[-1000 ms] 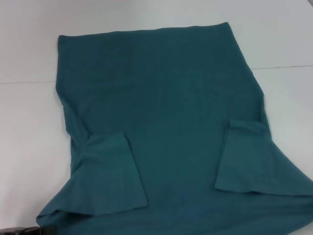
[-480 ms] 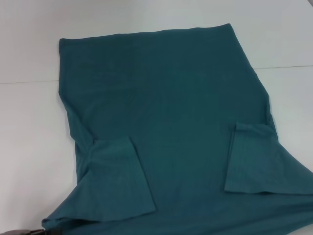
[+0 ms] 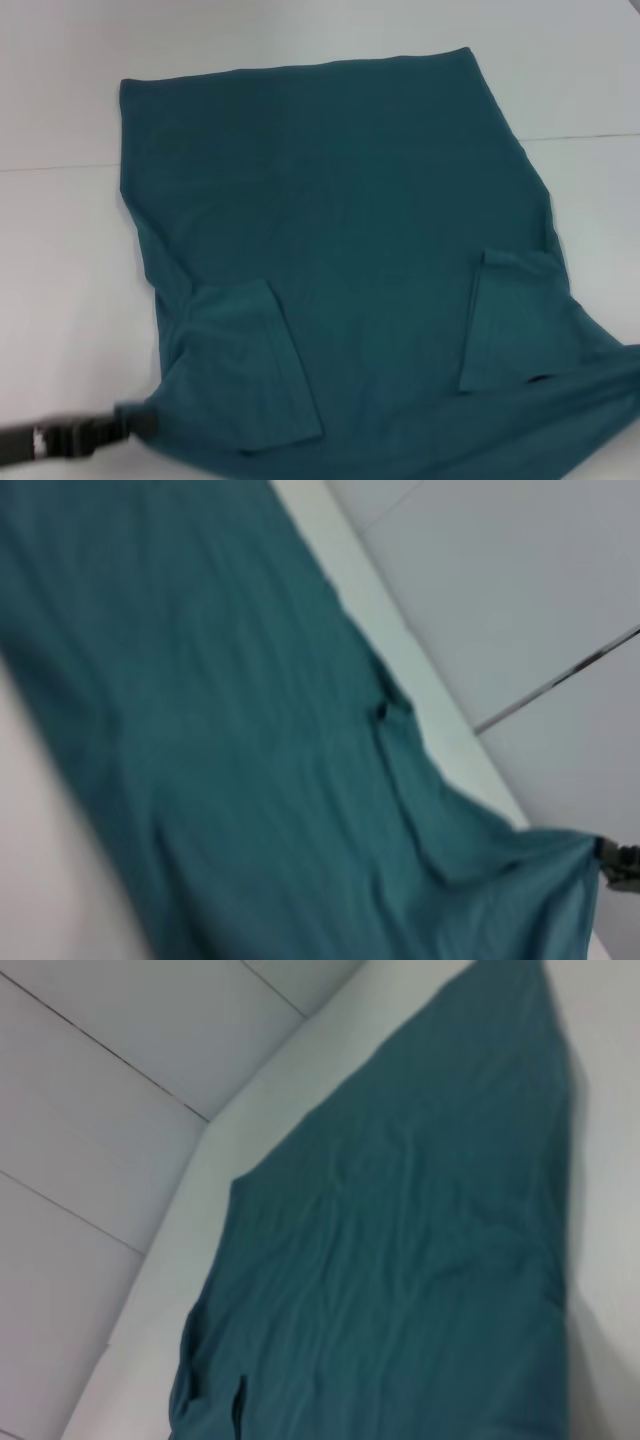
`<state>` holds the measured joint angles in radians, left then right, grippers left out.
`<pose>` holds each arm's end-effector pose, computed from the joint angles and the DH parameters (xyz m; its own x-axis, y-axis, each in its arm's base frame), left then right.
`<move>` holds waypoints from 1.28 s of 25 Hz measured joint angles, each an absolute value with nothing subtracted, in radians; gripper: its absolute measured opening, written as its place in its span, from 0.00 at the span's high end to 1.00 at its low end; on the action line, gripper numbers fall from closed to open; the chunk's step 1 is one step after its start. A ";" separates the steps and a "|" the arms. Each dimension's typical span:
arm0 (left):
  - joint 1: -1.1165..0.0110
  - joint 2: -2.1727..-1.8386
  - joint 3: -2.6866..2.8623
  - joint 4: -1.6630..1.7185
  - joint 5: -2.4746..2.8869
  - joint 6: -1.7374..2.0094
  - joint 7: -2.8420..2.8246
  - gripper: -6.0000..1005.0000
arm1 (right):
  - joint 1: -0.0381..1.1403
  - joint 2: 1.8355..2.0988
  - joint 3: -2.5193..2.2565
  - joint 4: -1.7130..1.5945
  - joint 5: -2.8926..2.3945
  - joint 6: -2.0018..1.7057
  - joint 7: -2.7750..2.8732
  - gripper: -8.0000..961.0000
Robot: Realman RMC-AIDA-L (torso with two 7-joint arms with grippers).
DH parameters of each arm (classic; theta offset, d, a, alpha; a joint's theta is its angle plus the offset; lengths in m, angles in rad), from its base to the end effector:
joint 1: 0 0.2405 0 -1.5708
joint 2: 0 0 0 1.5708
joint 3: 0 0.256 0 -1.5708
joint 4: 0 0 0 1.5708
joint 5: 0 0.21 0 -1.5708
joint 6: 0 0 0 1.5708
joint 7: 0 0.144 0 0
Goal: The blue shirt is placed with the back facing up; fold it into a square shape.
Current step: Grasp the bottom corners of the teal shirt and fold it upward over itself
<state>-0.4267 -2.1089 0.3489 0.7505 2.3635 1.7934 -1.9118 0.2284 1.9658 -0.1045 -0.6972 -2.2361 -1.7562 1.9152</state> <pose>-0.3156 0.2634 0.0176 0.3364 0.8443 0.4172 0.8832 -0.4366 0.1715 0.3953 0.2110 0.1022 0.0807 -0.7050 -0.7046 -0.9794 -0.1873 0.0751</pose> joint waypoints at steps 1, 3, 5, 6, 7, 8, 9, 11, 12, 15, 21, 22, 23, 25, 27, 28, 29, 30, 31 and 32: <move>-0.442 -2.105 0.348 0.746 2.354 1.789 -1.911 0.98 | 0.240 1.965 -0.104 -0.696 -2.235 -1.751 1.915 0.96; -0.481 -2.092 0.348 0.731 2.330 1.764 -1.910 0.98 | 0.273 1.963 -0.104 -0.692 -2.234 -1.733 1.915 0.96; -0.520 -2.078 0.348 0.708 2.306 1.729 -1.907 0.98 | 0.311 1.963 -0.104 -0.687 -2.232 -1.704 1.916 0.96; -0.535 -2.073 0.348 0.699 2.297 1.713 -1.905 0.98 | 0.330 1.964 -0.104 -0.681 -2.230 -1.687 1.917 0.96; -0.553 -2.069 0.347 0.689 2.283 1.688 -1.902 0.98 | 0.356 1.966 -0.105 -0.672 -2.227 -1.663 1.917 0.96; -0.578 -2.064 0.347 0.674 2.264 1.652 -1.899 0.98 | 0.378 1.967 -0.106 -0.663 -2.224 -1.637 1.916 0.96; -0.596 -2.060 0.347 0.664 2.246 1.620 -1.897 0.98 | 0.400 1.967 -0.108 -0.653 -2.224 -1.610 1.916 0.96; -0.628 -2.055 0.347 0.648 2.216 1.558 -1.897 0.98 | 0.449 1.965 -0.113 -0.632 -2.223 -1.551 1.915 0.96; -0.649 -2.051 0.348 0.639 2.197 1.518 -1.897 0.98 | 0.471 1.964 -0.114 -0.623 -2.223 -1.522 1.915 0.96; -0.694 -2.048 0.350 0.622 2.151 1.421 -1.891 0.98 | 0.538 1.962 -0.118 -0.612 -2.223 -1.443 1.914 0.96; -0.756 -2.047 0.354 0.580 2.048 1.256 -1.833 0.98 | 0.645 1.963 -0.173 -0.604 -2.223 -1.257 1.921 0.96; -0.767 -2.047 0.354 0.569 2.029 1.229 -1.816 0.98 | 0.661 1.964 -0.179 -0.599 -2.223 -1.232 1.920 0.96; -0.774 -2.047 0.354 0.560 2.016 1.207 -1.803 0.98 | 0.681 1.965 -0.187 -0.590 -2.223 -1.194 1.918 0.96; -0.795 -2.047 0.355 0.538 1.988 1.156 -1.774 0.98 | 0.711 1.962 -0.208 -0.574 -2.222 -1.137 1.914 0.96; -0.814 -2.049 0.356 0.507 1.958 1.099 -1.731 0.98 | 0.738 1.960 -0.240 -0.560 -2.222 -1.080 1.913 0.96; -0.820 -2.051 0.356 0.497 1.950 1.084 -1.718 0.98 | 0.750 1.962 -0.256 -0.556 -2.221 -1.051 1.913 0.96; -0.828 -2.053 0.356 0.482 1.934 1.055 -1.693 0.98 | 0.761 1.965 -0.270 -0.554 -2.221 -1.017 1.912 0.96; -0.835 -2.057 0.356 0.461 1.909 1.016 -1.655 0.98 | 0.770 1.970 -0.283 -0.552 -2.219 -0.991 1.908 0.96; -0.835 -2.057 0.356 0.461 1.909 1.016 -1.655 0.98 | 0.778 1.974 -0.293 -0.549 -2.215 -0.963 1.902 0.96; -0.845 -2.065 0.355 0.424 1.851 0.952 -1.574 0.98 | 0.784 1.977 -0.302 -0.544 -2.209 -0.939 1.894 0.96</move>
